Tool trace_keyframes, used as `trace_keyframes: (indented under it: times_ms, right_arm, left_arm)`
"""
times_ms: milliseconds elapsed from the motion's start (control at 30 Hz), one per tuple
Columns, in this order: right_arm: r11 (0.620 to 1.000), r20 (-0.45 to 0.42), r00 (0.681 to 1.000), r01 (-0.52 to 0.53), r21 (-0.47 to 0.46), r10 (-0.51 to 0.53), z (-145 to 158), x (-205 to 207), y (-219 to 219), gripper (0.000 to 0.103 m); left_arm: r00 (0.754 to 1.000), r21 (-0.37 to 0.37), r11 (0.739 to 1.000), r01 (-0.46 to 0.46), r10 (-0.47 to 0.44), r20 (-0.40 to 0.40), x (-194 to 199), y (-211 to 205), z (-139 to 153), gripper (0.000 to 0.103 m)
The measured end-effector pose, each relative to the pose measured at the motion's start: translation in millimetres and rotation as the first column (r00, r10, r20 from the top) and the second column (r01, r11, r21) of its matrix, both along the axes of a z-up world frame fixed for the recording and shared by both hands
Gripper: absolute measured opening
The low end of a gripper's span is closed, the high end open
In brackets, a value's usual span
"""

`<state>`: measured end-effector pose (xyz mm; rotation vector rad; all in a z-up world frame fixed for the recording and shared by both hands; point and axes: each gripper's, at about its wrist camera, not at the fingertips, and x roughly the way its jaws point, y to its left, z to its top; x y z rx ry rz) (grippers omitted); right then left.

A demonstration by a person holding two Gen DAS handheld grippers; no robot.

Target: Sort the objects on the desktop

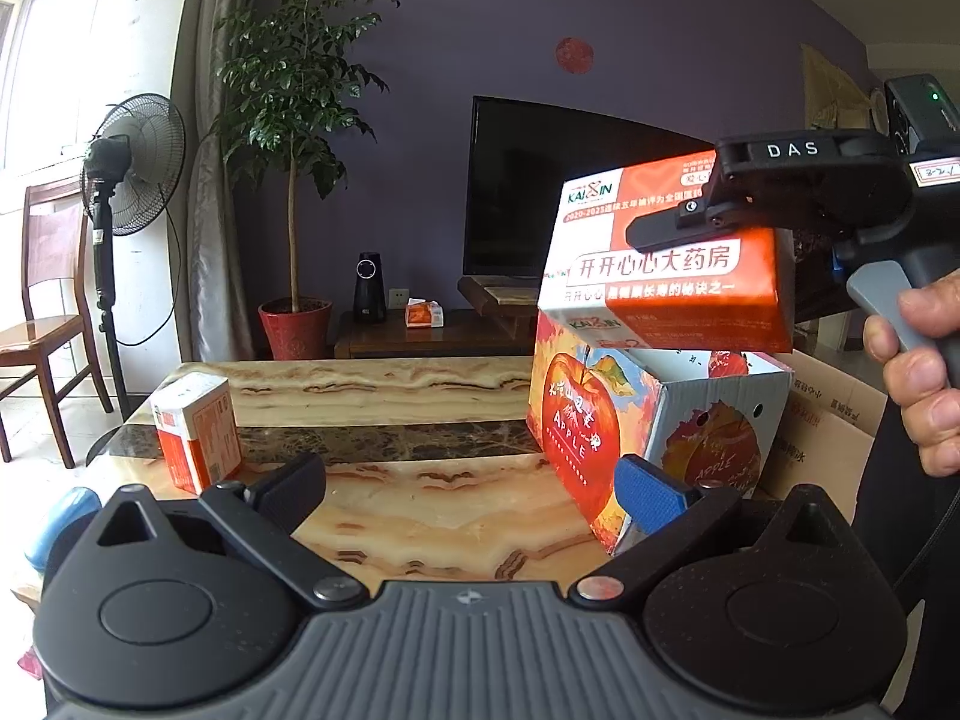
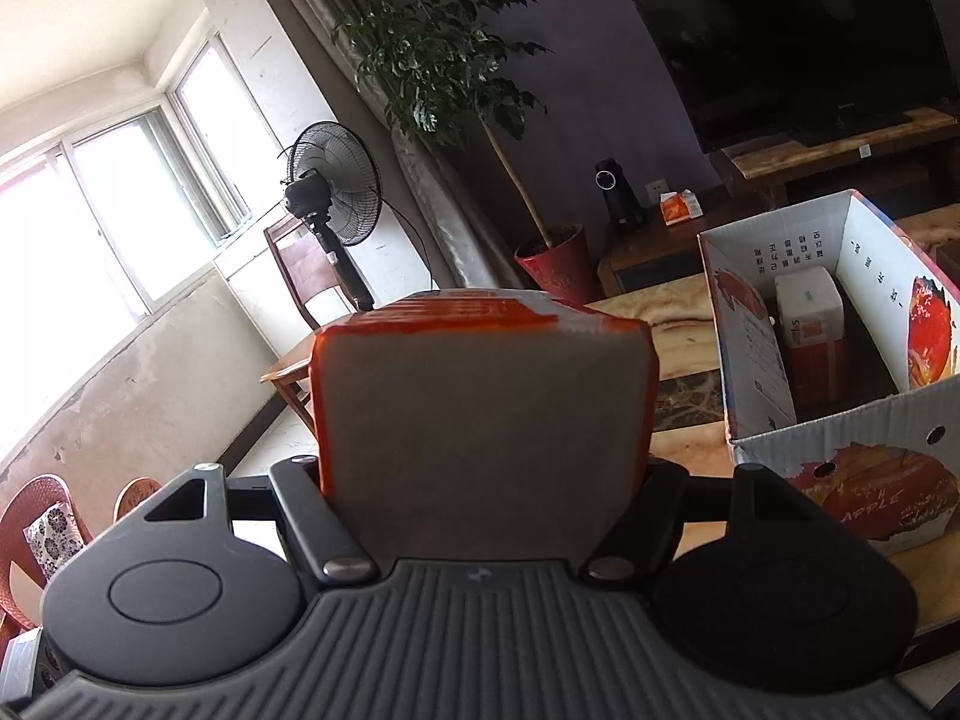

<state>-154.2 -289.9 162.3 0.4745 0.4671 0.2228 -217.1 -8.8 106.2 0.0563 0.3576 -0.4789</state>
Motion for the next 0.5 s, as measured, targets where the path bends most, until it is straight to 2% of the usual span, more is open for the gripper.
trace_keyframes:
  times_ms: [233, 500]
  right_arm:
    - [1.0, -0.002, 1.0, 0.002, -0.018, -0.002, -3.0, -0.5, -1.3, 0.073]
    - [0.999, 0.0, 1.0, -0.028, -0.016, 0.028, -3.8, -3.5, 1.3, 0.073]
  left_arm:
    - [1.0, 0.0, 1.0, -0.017, 0.017, -0.009, -1.6, 0.1, 0.9, 0.102]
    - [0.996, 0.018, 0.999, -0.035, 0.037, -0.081, -2.8, -3.9, 2.0, 0.102]
